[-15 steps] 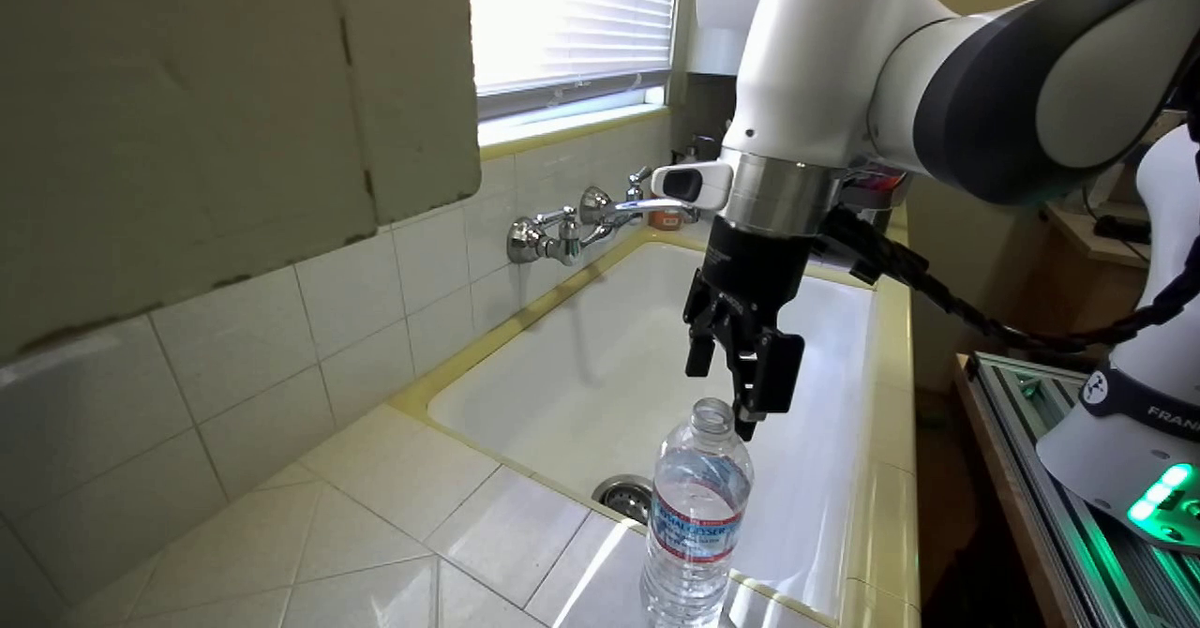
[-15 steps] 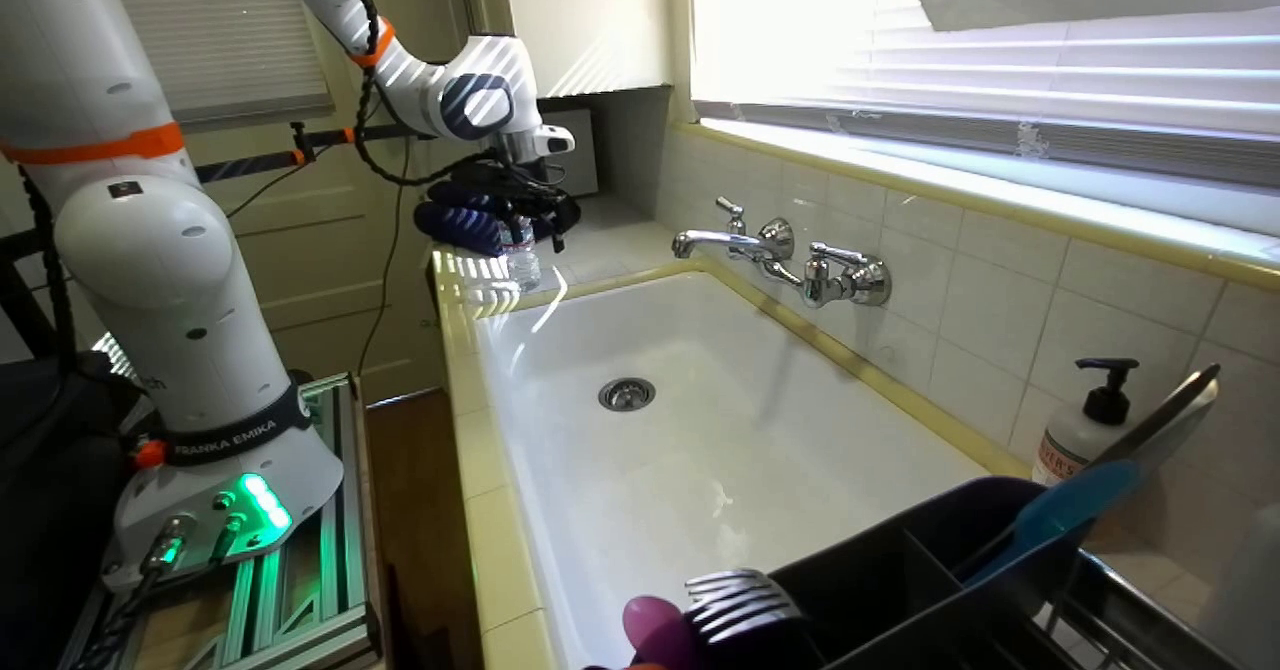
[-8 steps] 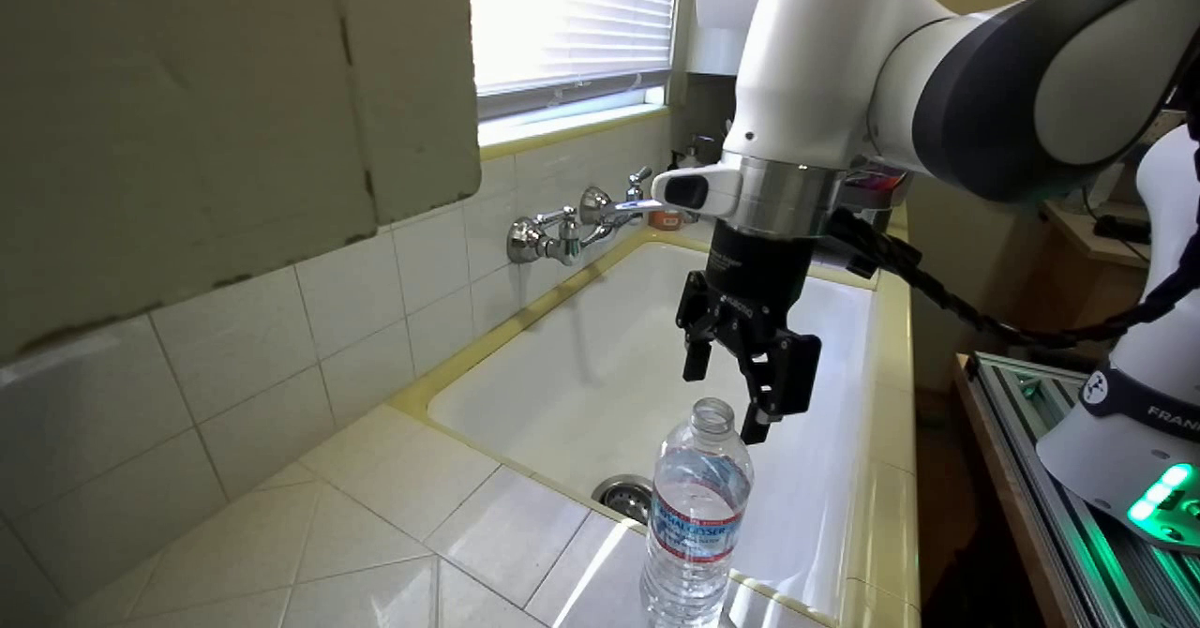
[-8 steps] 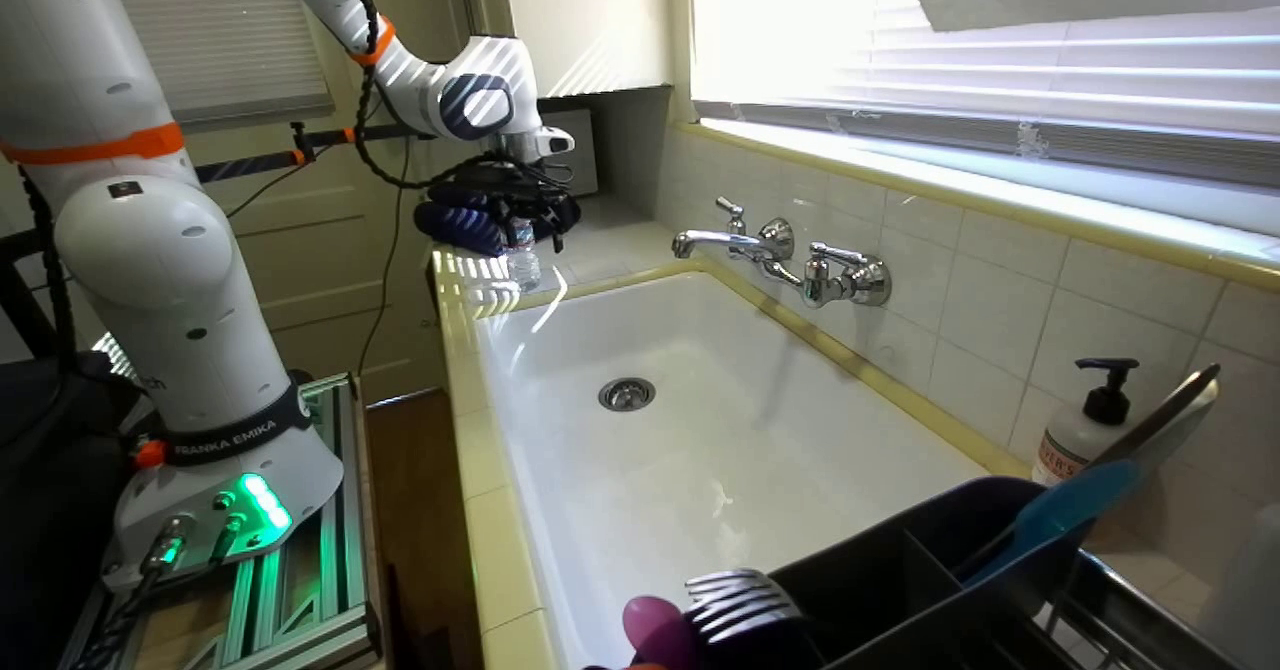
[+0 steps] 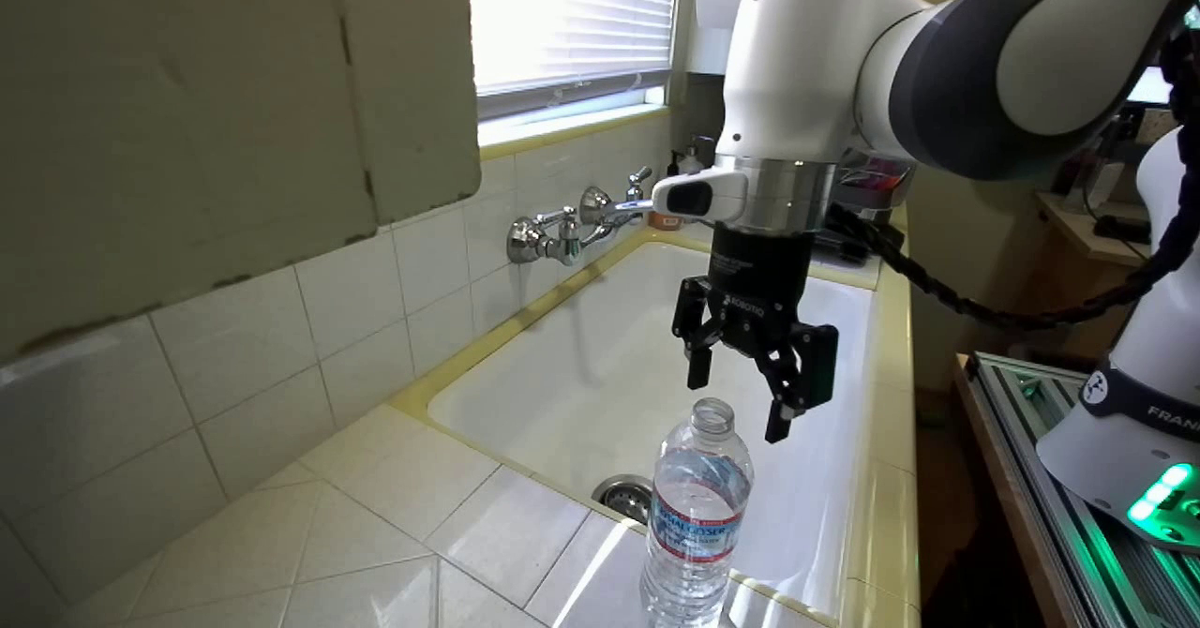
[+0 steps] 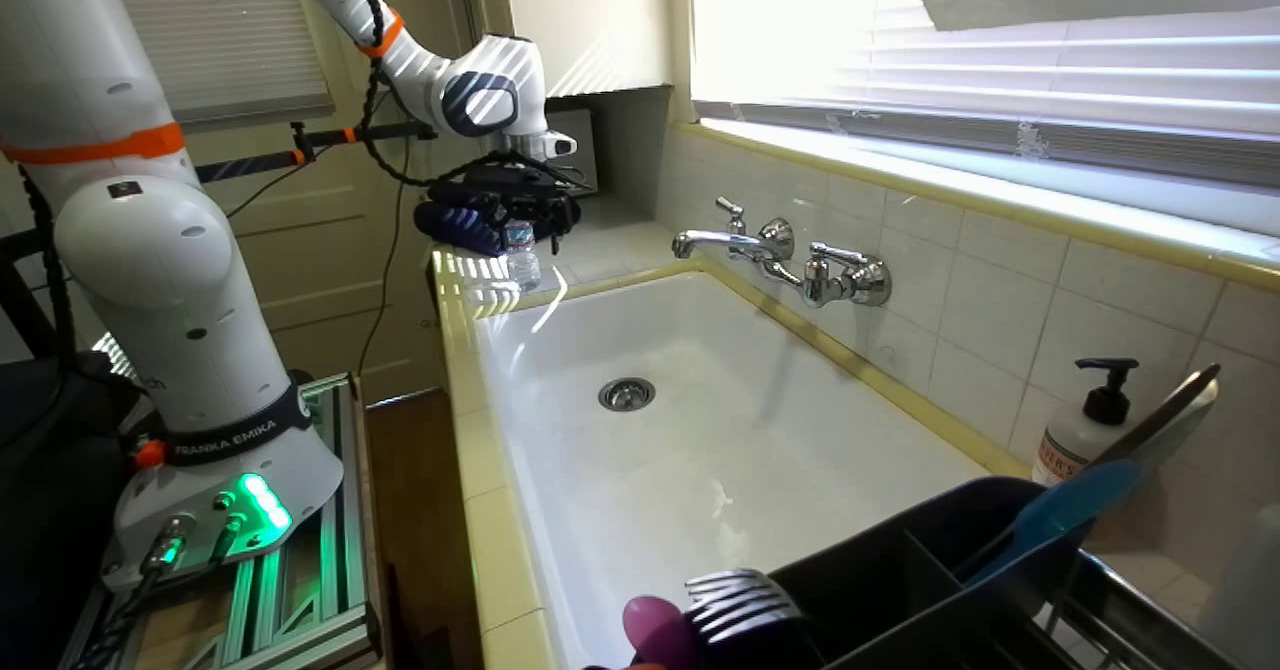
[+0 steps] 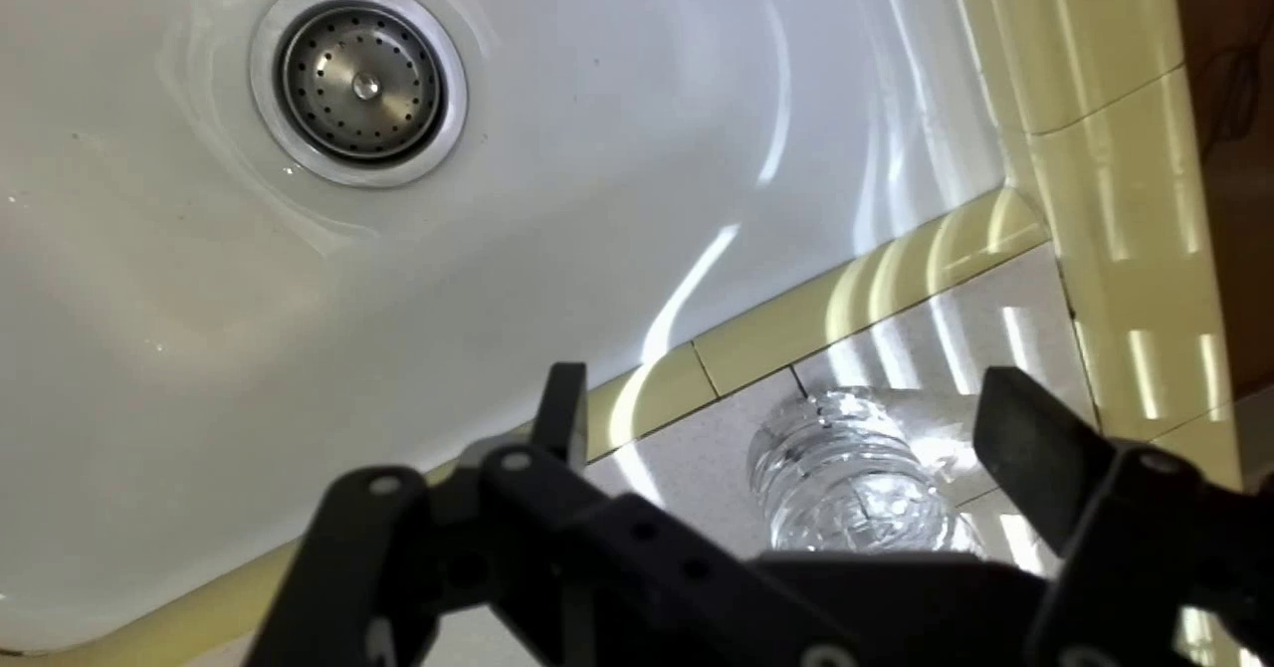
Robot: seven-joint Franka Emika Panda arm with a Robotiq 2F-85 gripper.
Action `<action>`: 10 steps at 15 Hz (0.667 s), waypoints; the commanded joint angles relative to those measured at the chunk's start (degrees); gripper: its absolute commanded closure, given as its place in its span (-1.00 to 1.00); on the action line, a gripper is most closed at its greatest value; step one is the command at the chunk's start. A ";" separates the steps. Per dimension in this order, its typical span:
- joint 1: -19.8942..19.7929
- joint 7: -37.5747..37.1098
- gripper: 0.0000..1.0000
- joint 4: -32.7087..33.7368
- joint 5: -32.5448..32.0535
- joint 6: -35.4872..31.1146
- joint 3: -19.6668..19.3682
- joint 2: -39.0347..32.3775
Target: Pour out the water from the bottle
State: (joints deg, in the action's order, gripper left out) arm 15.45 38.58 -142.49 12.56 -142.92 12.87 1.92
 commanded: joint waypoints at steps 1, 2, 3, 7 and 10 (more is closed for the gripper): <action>-0.52 8.33 -1.00 1.98 2.96 3.39 -0.54 -1.25; -0.66 10.35 -1.00 2.45 3.48 3.51 -0.66 -1.73; -0.82 11.93 -1.00 3.00 3.82 3.71 -0.78 -2.29; -1.71 18.25 -1.00 5.30 5.57 4.06 -0.64 -5.03; -2.54 23.11 -1.00 7.24 7.31 4.66 0.03 -7.12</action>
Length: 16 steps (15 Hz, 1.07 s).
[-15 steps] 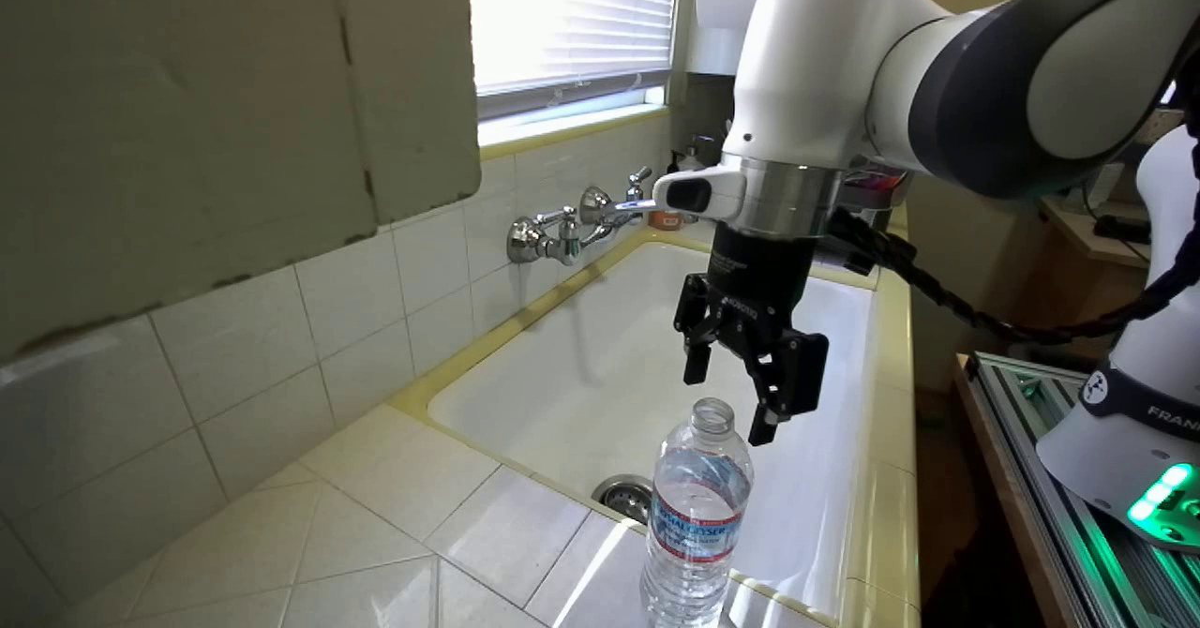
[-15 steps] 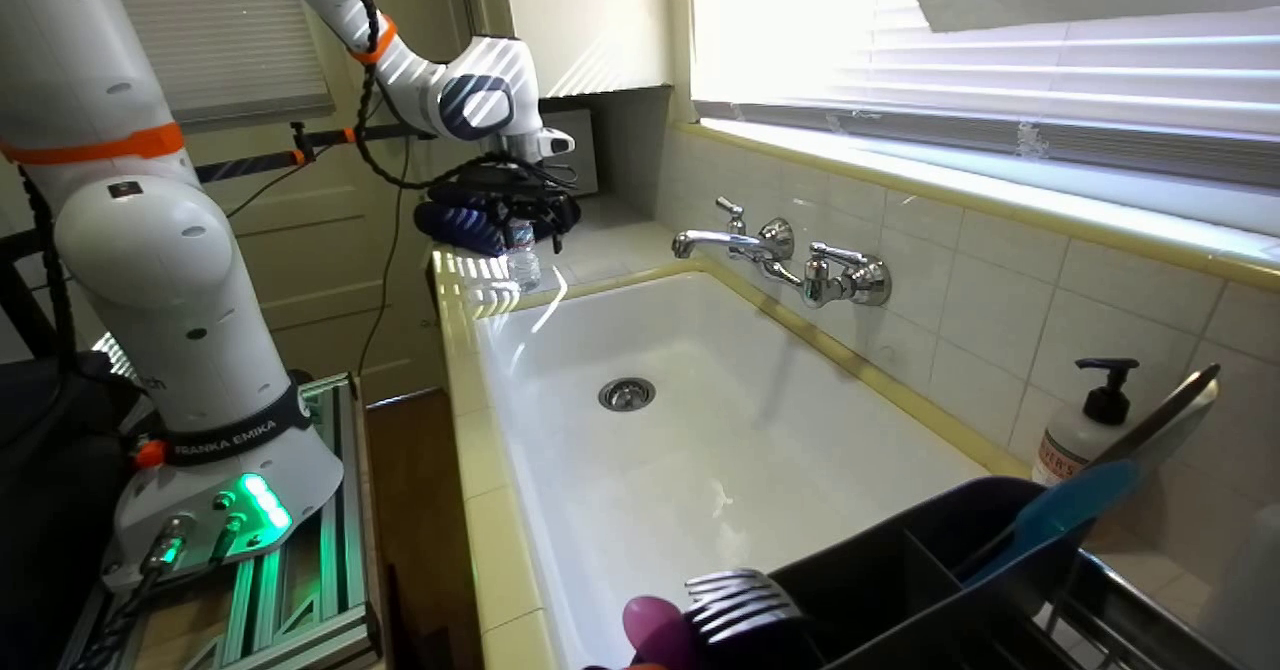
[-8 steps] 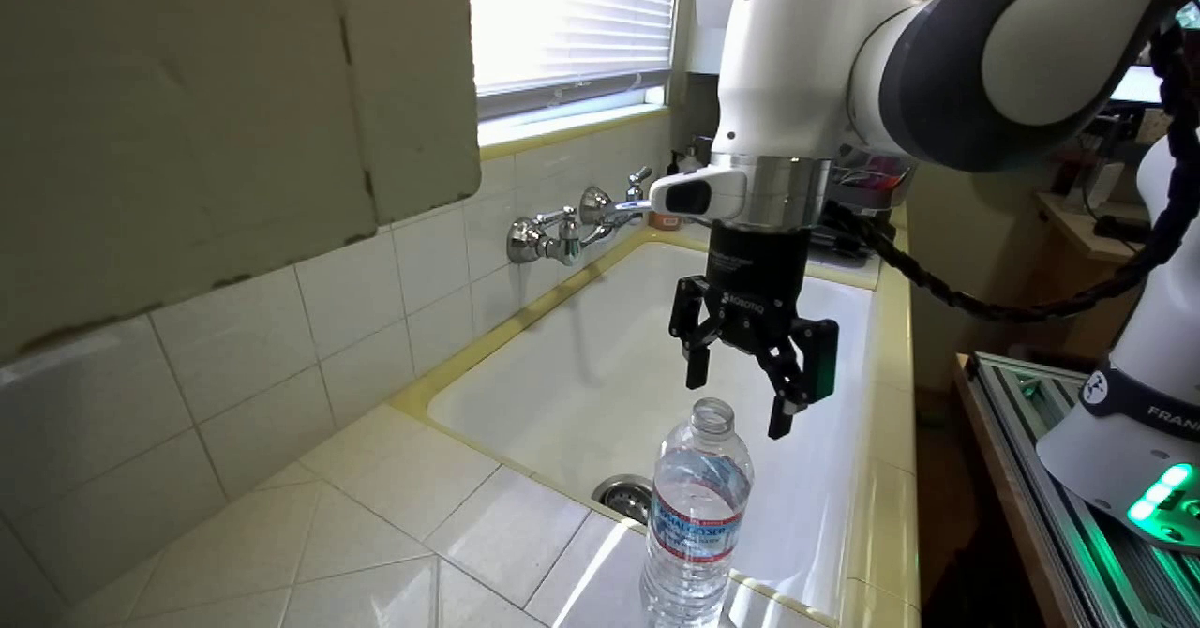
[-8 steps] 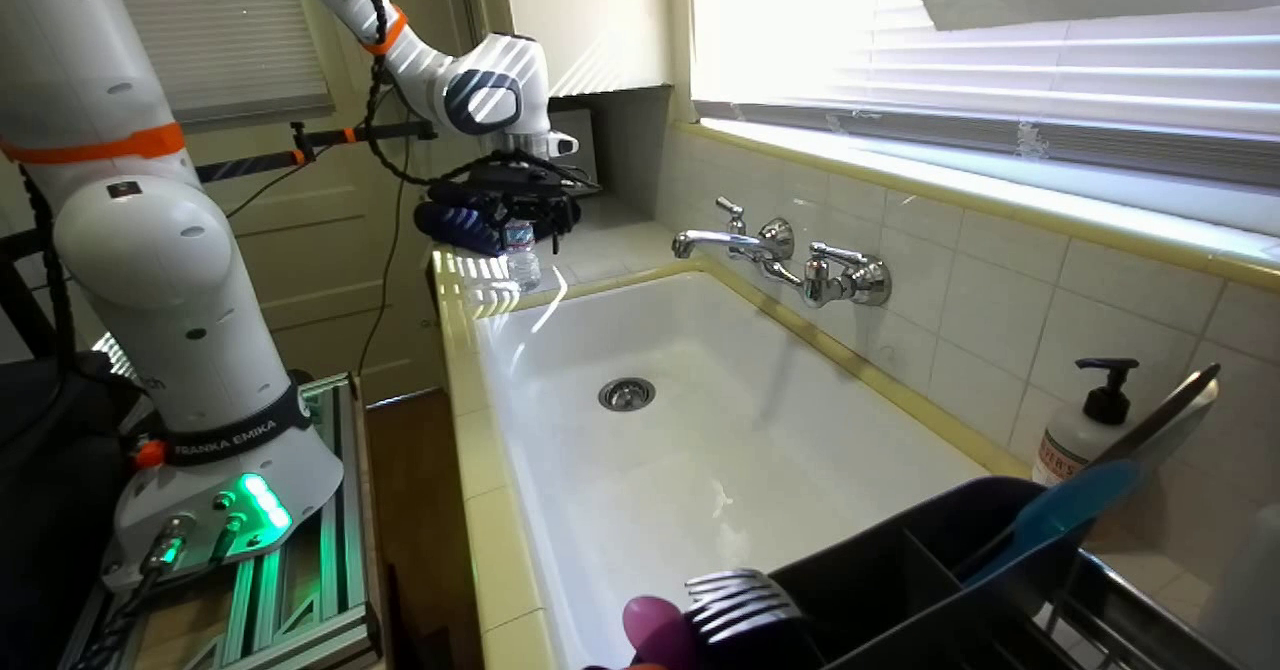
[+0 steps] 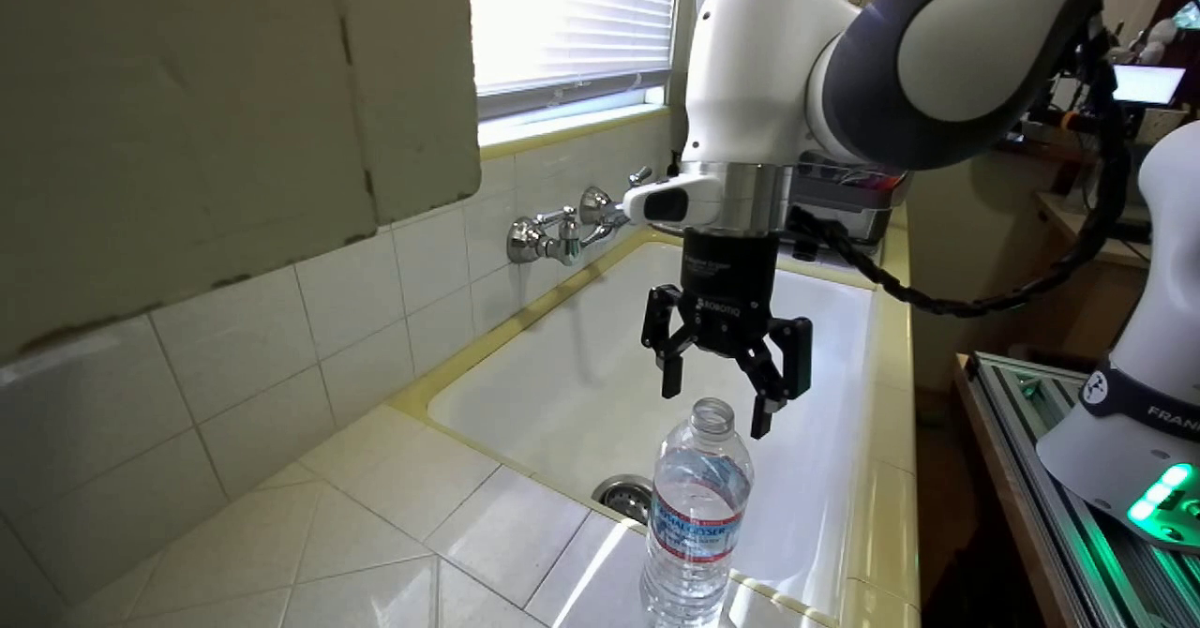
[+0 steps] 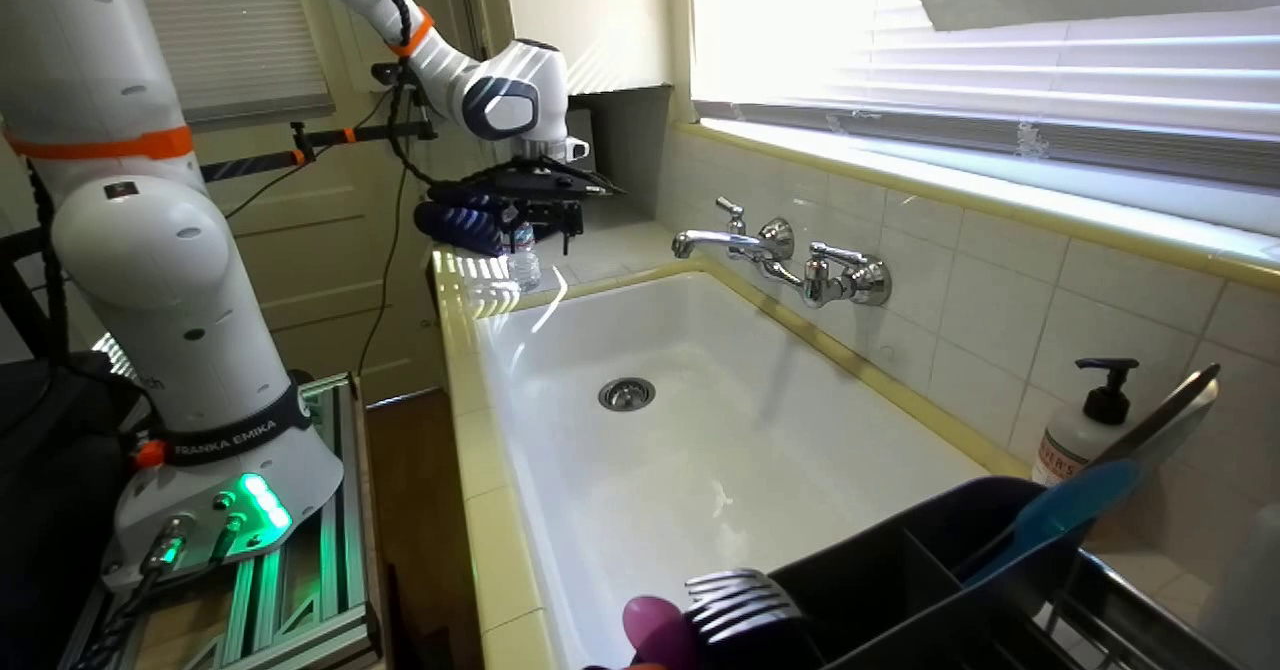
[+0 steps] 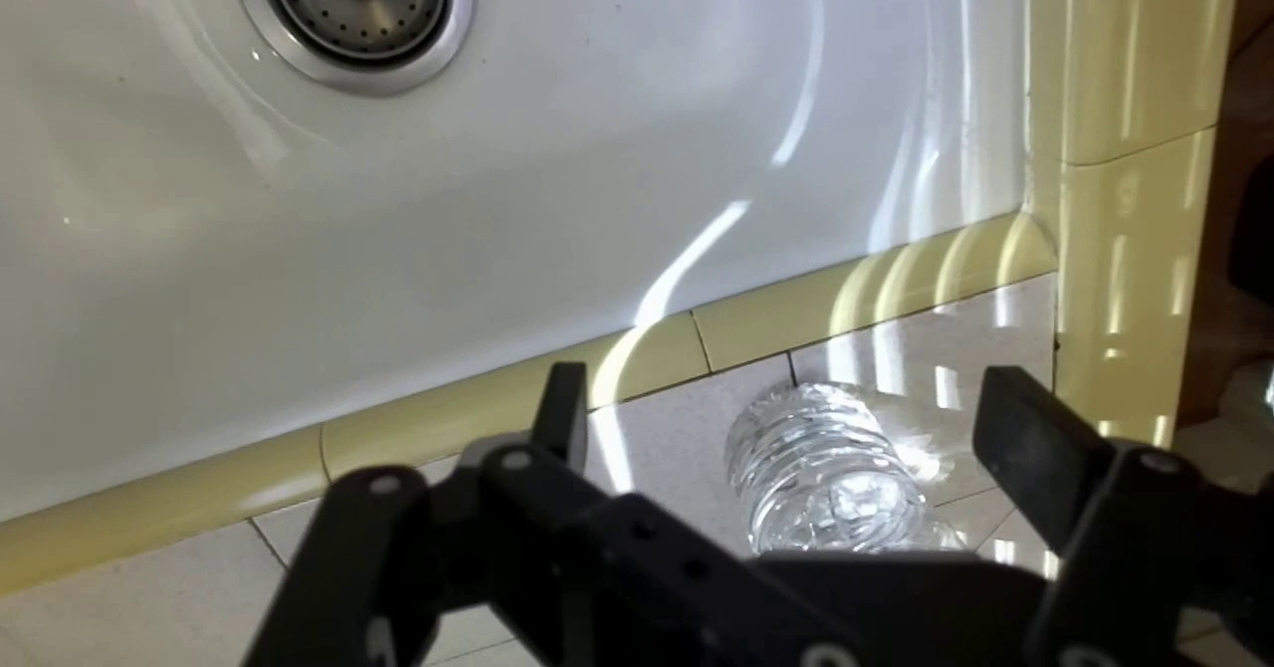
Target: Pour out the water from the bottle
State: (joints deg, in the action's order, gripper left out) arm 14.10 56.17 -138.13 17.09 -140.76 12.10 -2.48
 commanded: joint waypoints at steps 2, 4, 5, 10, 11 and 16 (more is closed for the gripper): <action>-1.69 8.08 -1.00 4.18 3.41 3.47 1.26 -3.93; -2.17 10.25 -1.00 5.14 4.00 4.86 1.68 -4.62; -1.83 6.77 -1.00 3.34 1.88 2.33 1.57 -3.24; -2.08 6.97 -1.00 3.65 1.87 2.50 1.75 -3.50; -2.10 6.97 -1.00 3.65 1.87 2.50 1.77 -3.50; -2.68 19.55 -1.00 3.39 5.52 2.50 3.40 -2.38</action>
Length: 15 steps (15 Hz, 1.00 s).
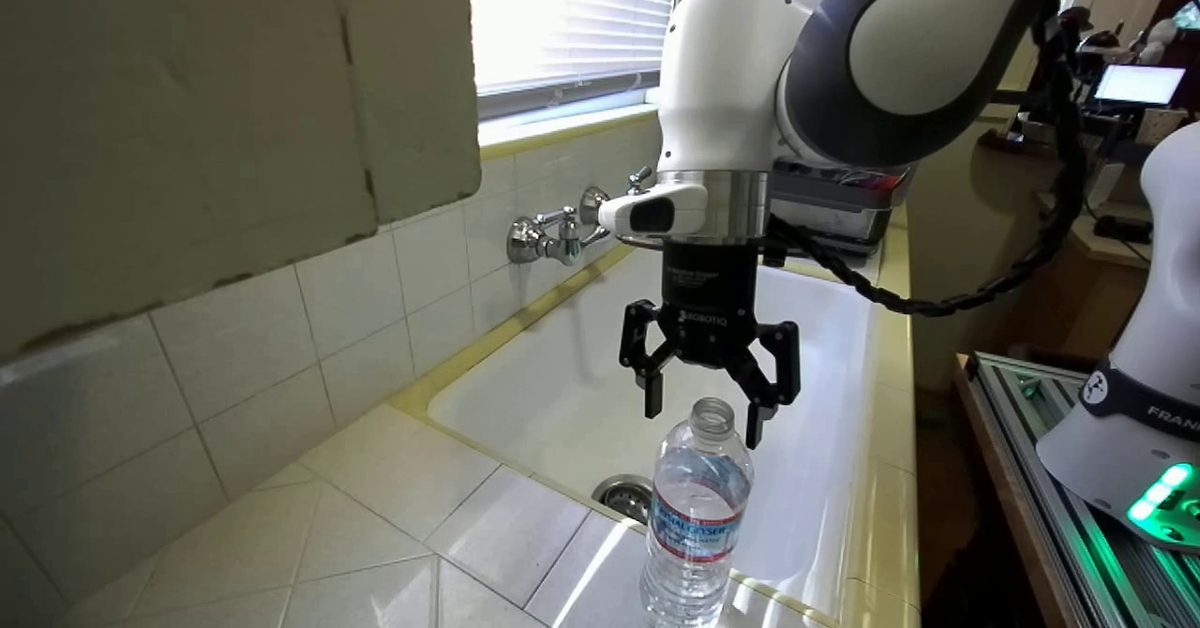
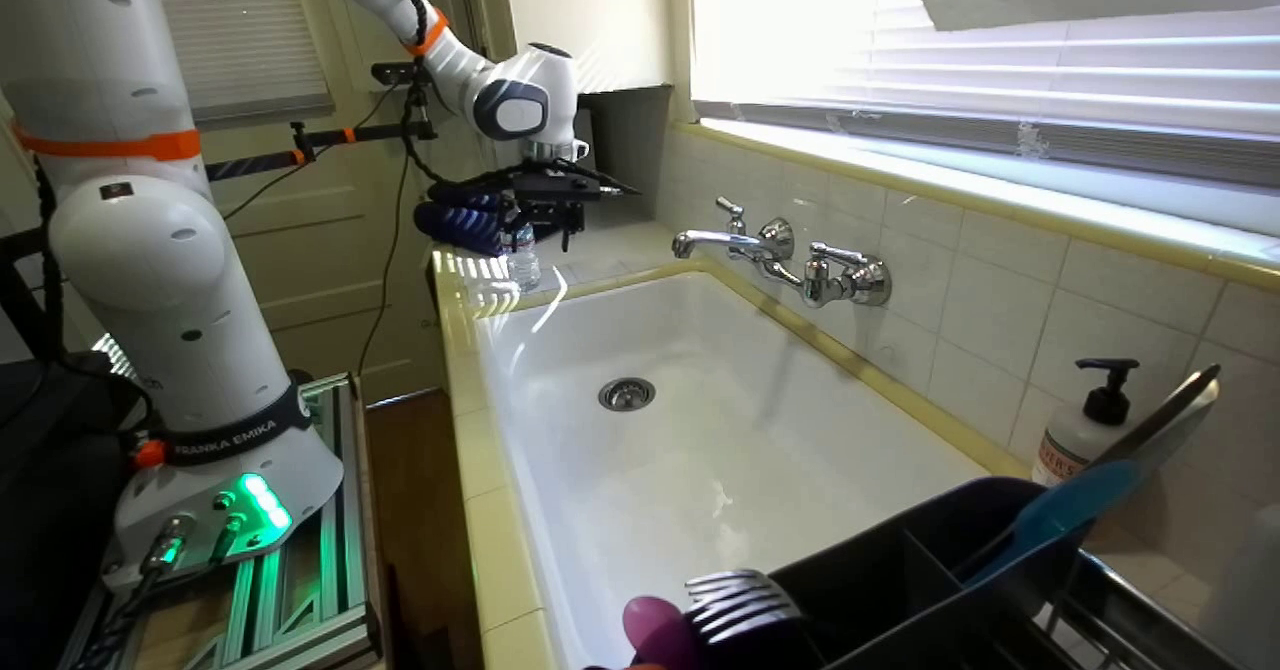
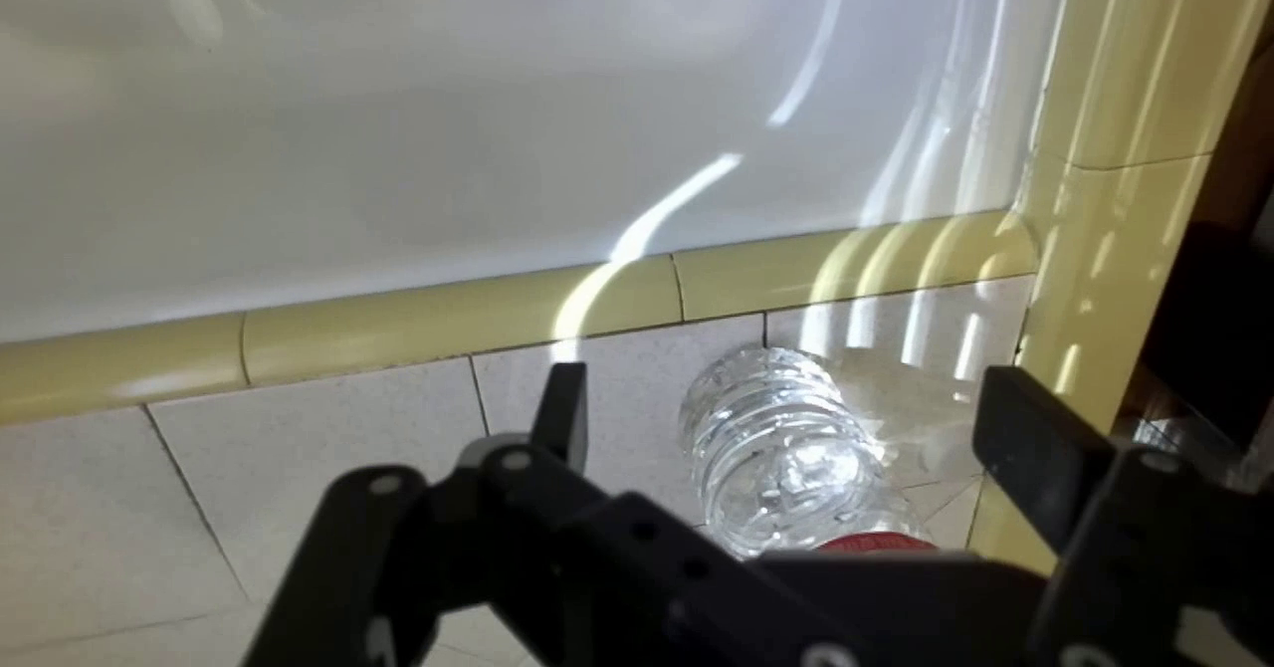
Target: Pour out the water from the bottle
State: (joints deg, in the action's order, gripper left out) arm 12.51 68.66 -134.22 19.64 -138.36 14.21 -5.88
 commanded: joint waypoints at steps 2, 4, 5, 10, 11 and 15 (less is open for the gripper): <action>-1.21 9.55 -1.00 -0.53 3.70 1.24 1.24 1.42; -1.54 14.44 -1.00 -0.68 6.31 1.17 1.37 1.67; -1.72 17.02 -1.00 -0.58 7.61 1.49 1.37 1.46; -2.59 27.31 -1.00 -0.05 13.20 3.43 0.93 0.53; -2.78 29.03 -1.00 0.09 13.97 4.07 0.84 0.38; -3.26 33.18 -1.00 0.89 14.27 8.16 0.35 -0.59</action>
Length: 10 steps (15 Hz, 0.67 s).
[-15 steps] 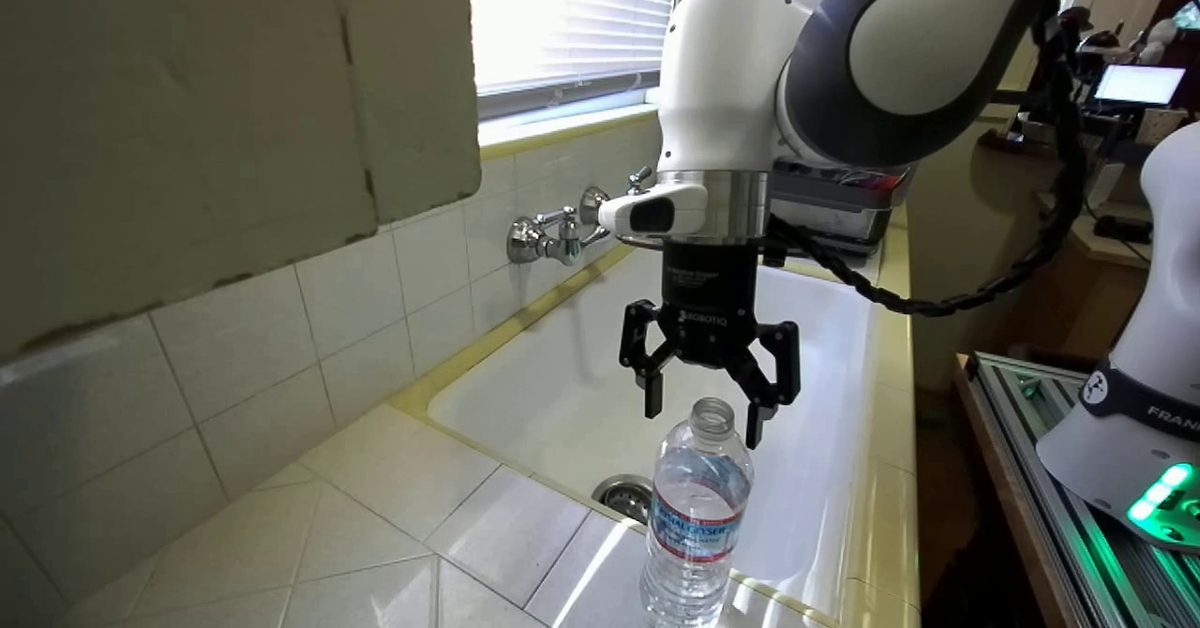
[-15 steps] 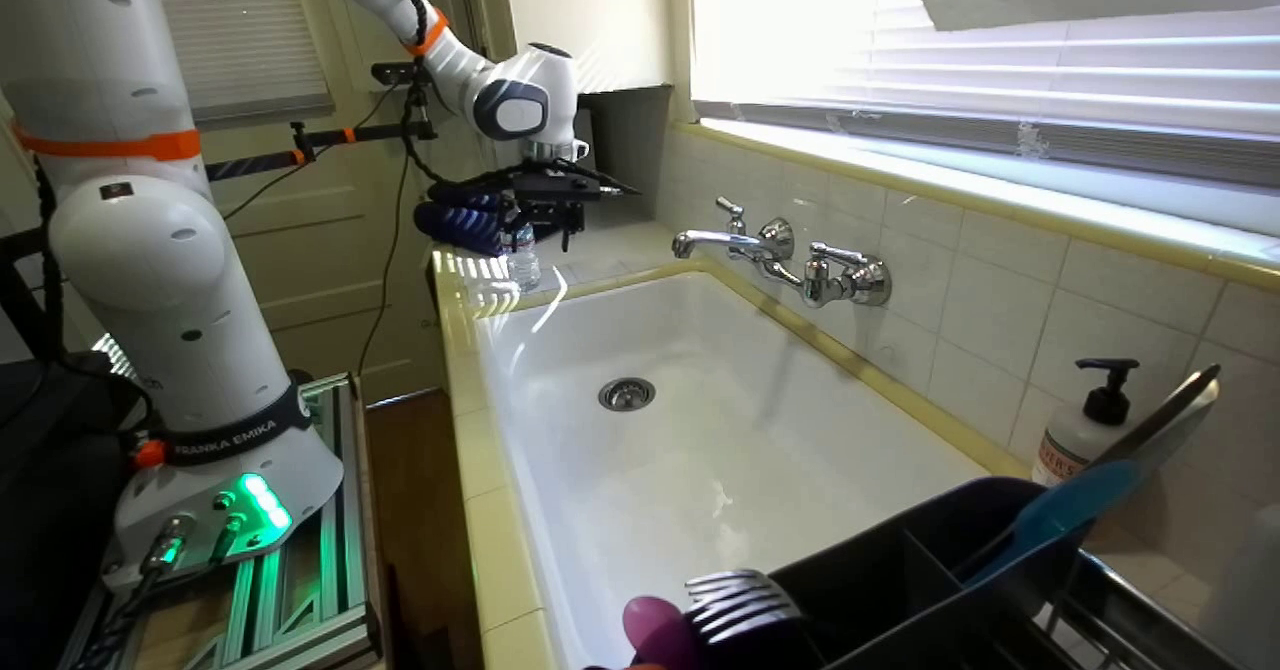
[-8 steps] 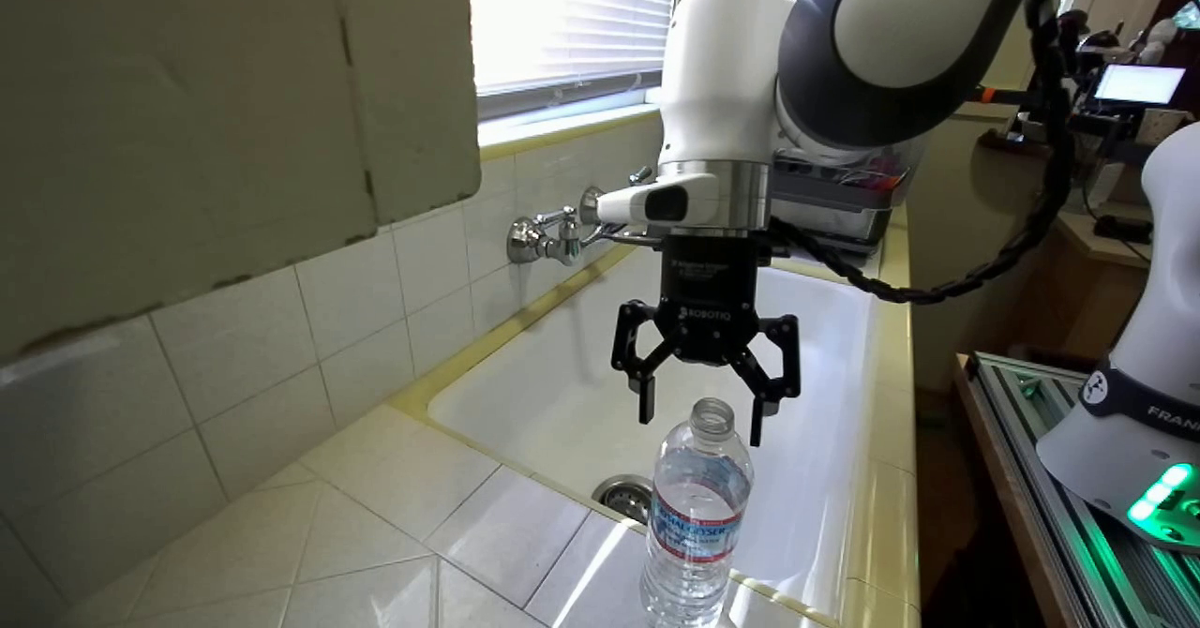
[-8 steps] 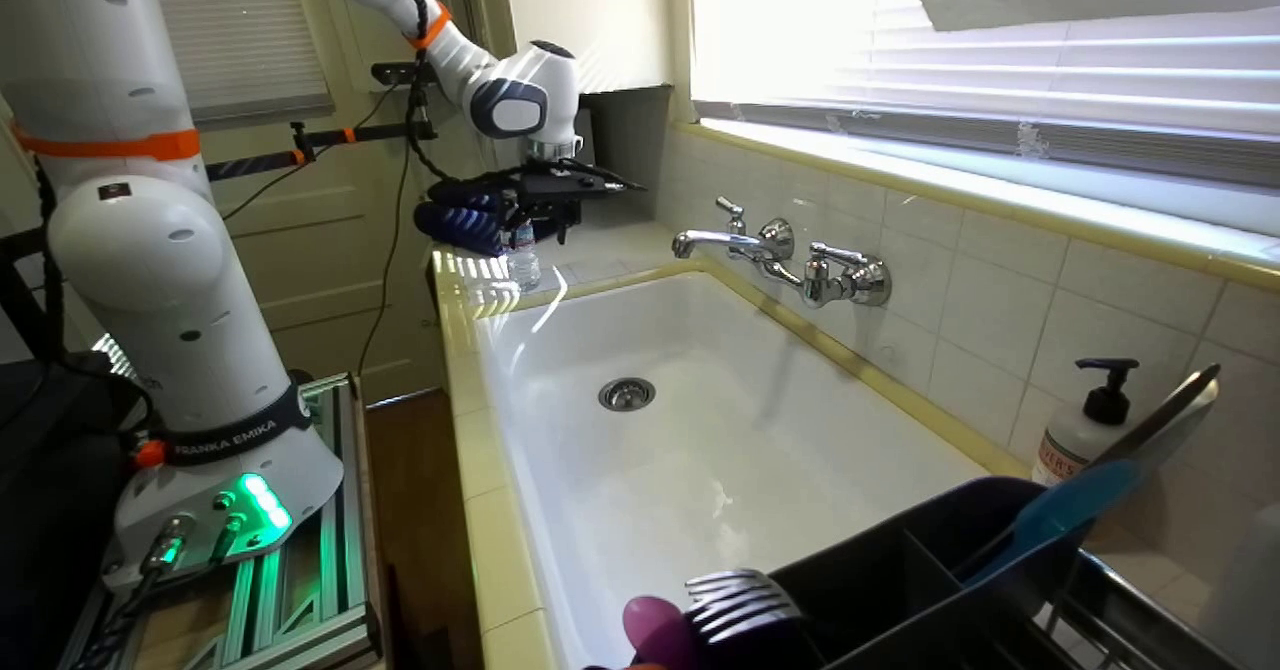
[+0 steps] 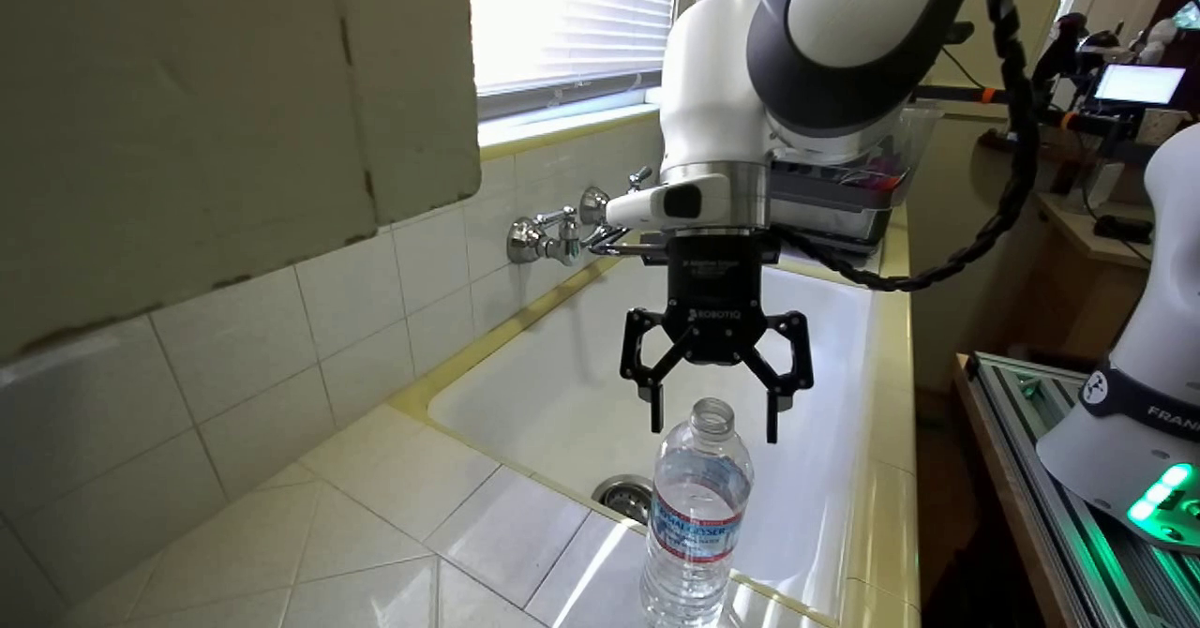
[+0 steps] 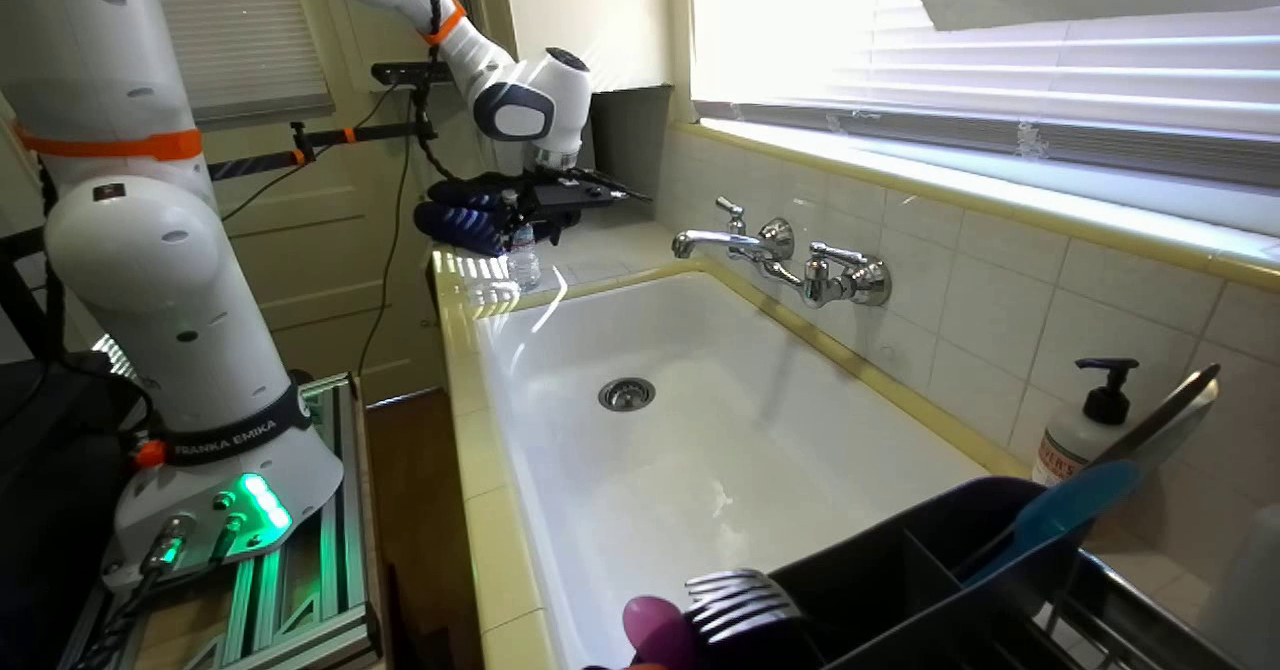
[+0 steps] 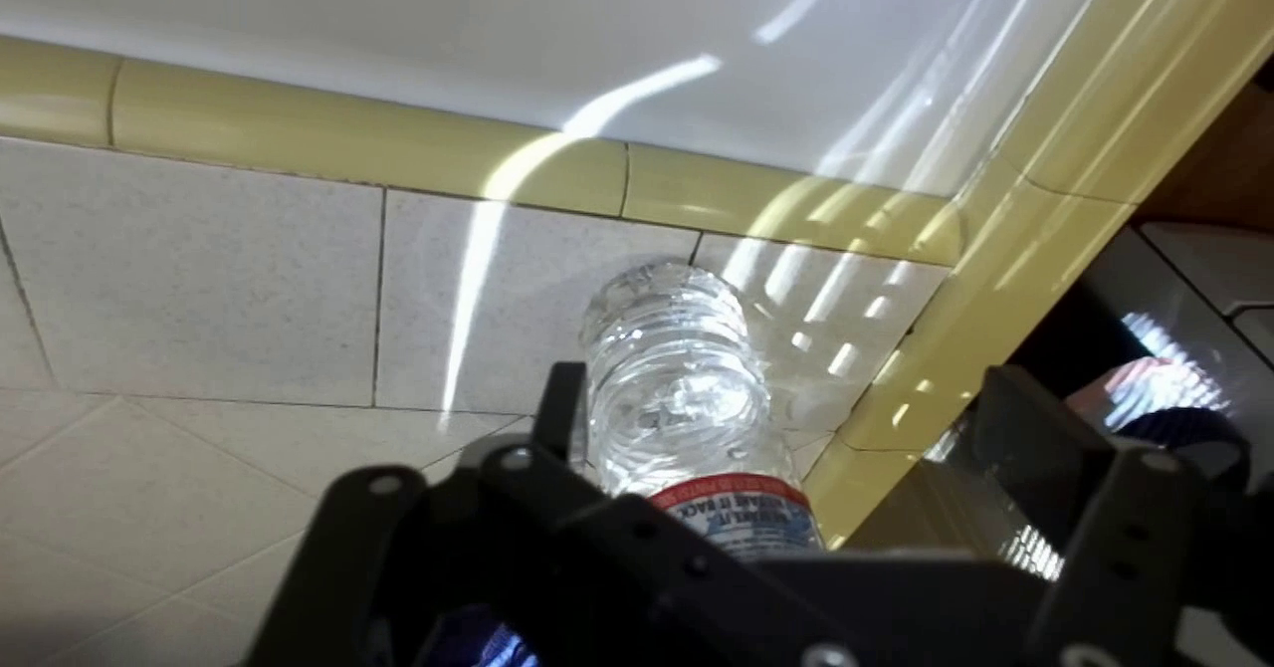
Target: Pour out the water from the bottle
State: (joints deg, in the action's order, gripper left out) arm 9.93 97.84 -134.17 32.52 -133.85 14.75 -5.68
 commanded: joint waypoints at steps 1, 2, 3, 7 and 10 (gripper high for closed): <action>-0.76 4.68 -1.00 1.05 1.17 4.72 -0.28 -1.02; -0.81 5.51 -1.00 1.32 1.25 5.68 -0.30 -1.20; -0.79 5.95 -1.00 1.64 0.84 6.76 -0.31 -1.37; -0.73 7.89 -1.00 2.80 0.77 10.06 -0.28 -2.01; -0.83 9.58 -1.00 3.91 0.97 12.63 -0.28 -2.90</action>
State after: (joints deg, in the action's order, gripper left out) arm 9.43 104.64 -131.96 32.54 -124.42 14.55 -7.02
